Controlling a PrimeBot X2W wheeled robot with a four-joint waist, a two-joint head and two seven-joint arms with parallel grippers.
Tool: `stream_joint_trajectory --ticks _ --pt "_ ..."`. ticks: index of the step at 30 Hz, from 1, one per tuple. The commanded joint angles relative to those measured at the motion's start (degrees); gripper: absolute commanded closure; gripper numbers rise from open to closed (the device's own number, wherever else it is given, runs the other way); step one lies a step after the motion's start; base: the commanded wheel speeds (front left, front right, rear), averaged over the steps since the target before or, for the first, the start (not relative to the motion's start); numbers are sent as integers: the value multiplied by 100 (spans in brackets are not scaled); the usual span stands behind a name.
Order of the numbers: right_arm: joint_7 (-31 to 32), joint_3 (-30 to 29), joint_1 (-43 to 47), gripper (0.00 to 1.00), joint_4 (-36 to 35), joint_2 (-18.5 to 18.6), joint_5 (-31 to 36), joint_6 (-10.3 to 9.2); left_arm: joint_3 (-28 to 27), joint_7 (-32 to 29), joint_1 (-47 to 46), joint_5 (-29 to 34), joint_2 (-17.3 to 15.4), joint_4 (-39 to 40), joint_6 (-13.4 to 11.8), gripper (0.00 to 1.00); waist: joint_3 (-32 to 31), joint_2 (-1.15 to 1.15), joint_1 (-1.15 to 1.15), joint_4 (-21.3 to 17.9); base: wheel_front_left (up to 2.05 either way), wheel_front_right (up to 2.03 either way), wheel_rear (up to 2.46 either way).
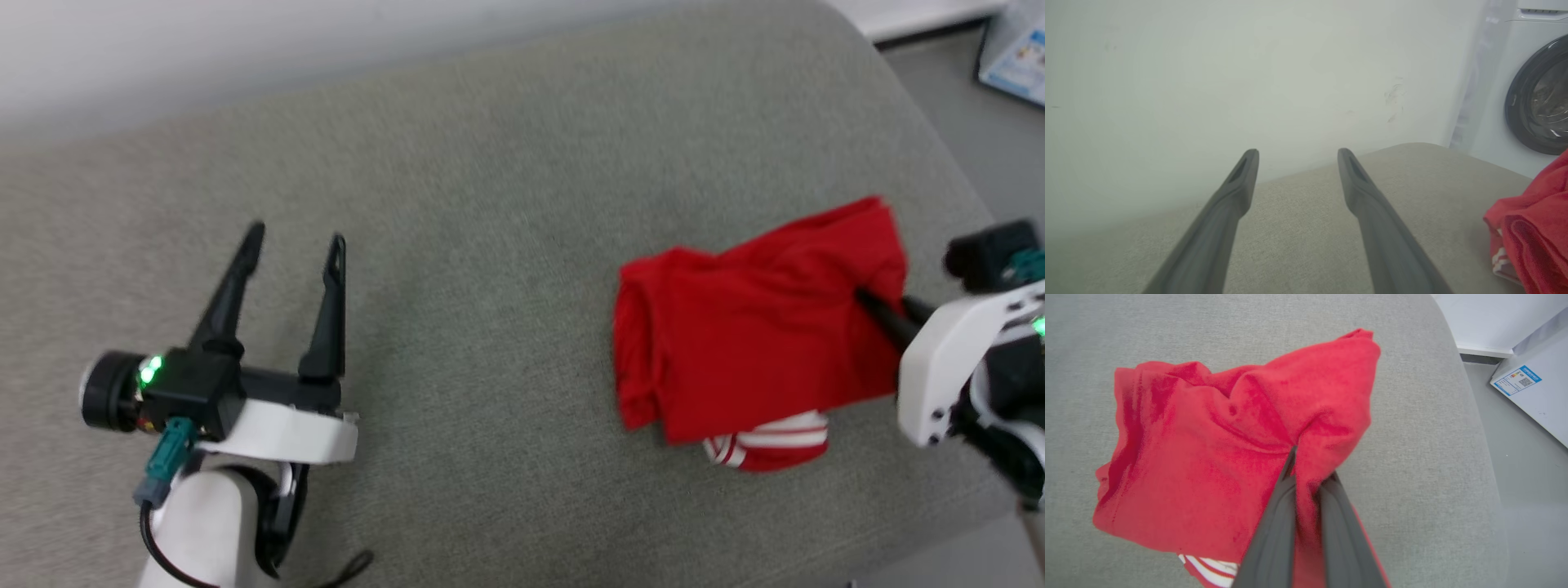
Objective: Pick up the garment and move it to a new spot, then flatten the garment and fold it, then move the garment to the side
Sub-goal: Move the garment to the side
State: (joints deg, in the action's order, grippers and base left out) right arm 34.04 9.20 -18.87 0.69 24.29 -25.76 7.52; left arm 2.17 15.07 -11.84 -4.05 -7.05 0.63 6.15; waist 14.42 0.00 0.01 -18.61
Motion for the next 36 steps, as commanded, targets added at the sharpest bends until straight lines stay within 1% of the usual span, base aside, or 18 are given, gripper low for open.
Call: stream_joint_trajectory --ticks 1,5,10,13,14,18,21,22,23,24,25,29,33,36 --pt "-168 -83 -349 100 247 93 18 -5 62 -36 -246 62 -107 121 26 0 823 0 -1 -357 0 0 0" --pt "-562 -326 -948 100 953 235 91 -5 177 -193 -623 136 -319 409 64 0 1367 0 -1 -374 0 0 0" --pt "-894 -708 -1585 100 1876 508 296 -6 403 -390 -1036 156 -467 684 91 0 1877 0 -1 -261 0 0 0" --pt "-1091 -949 -1862 100 2335 658 489 -6 519 -465 -1230 139 -536 775 102 0 2092 0 -1 -158 0 0 0" --pt "-1091 -949 -1862 100 2335 658 489 -6 519 -465 -1230 139 -536 775 102 0 2092 0 -1 -158 0 0 0" --pt "-1352 -1241 -2145 100 2867 800 627 -6 646 -521 -1399 121 -606 891 115 0 2343 0 -1 -33 0 0 0" --pt "-1737 -1391 -2339 100 3155 869 779 -6 718 -548 -1484 103 -642 932 117 0 2477 0 -1 44 0 0 0" --pt "-1911 -1417 -2389 92 3236 887 872 -6 736 -546 -1506 95 -649 928 118 0 2508 0 -1 67 0 0 0" --pt "-2029 -1458 -2433 75 3348 859 908 -6 753 -534 -1521 90 -657 916 119 0 2523 0 -1 86 0 0 0" --pt "-2143 -1506 -2466 12 3471 822 976 -6 766 -526 -1529 86 -670 899 120 0 2530 0 -1 100 0 0 0" --pt "-2270 -1573 -2513 0 3585 814 1073 -6 781 -518 -1544 87 -675 882 121 0 2533 0 -1 113 0 0 0" --pt "-2710 -1963 -2671 0 4112 767 1447 -7 828 -458 -1568 43 -688 780 123 0 2439 0 -1 181 0 0 0" --pt "-3359 -2436 -2746 0 4517 783 1954 -7 865 -357 -1452 -5 -631 605 80 0 2179 0 -1 246 0 0 0" --pt "-3828 -2621 -2726 0 4686 670 2063 -6 875 -246 -1333 -73 -555 430 28 0 1894 0 -1 303 0 0 0"
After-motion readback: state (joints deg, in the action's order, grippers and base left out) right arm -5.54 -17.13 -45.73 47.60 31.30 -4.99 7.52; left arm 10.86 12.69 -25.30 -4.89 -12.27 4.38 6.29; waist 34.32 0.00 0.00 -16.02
